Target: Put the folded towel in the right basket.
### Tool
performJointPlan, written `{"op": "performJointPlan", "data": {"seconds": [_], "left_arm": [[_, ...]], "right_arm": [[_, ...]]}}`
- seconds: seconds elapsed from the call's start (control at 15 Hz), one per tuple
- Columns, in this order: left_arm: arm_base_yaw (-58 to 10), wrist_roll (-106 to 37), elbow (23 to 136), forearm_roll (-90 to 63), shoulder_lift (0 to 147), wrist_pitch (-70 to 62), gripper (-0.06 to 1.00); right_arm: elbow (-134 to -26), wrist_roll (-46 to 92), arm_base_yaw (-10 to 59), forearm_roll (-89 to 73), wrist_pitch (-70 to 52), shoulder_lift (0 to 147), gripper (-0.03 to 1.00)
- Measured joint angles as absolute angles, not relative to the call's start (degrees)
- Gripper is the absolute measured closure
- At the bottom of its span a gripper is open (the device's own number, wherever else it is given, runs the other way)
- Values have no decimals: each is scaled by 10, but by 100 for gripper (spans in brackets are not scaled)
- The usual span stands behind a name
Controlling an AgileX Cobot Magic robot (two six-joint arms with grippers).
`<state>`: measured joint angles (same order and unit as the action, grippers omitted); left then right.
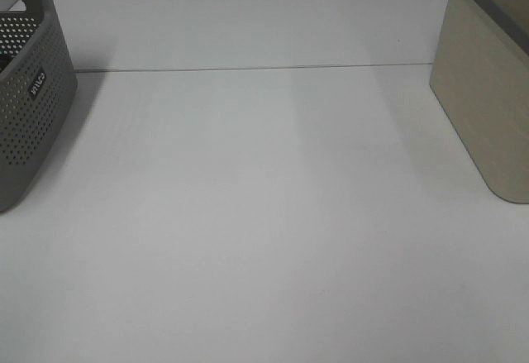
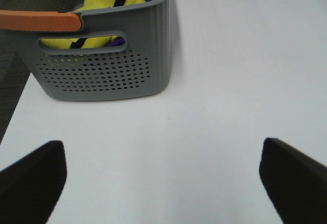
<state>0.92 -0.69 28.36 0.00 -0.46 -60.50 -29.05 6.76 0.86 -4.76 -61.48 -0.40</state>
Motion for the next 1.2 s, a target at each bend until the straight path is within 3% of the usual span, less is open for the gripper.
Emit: {"op": "performJointPlan", "data": {"seconds": [1.2], "left_arm": [[9, -7, 284, 0, -5, -605, -3]], "right_arm": [[-290, 68, -4, -52, -615, -4, 17]]}}
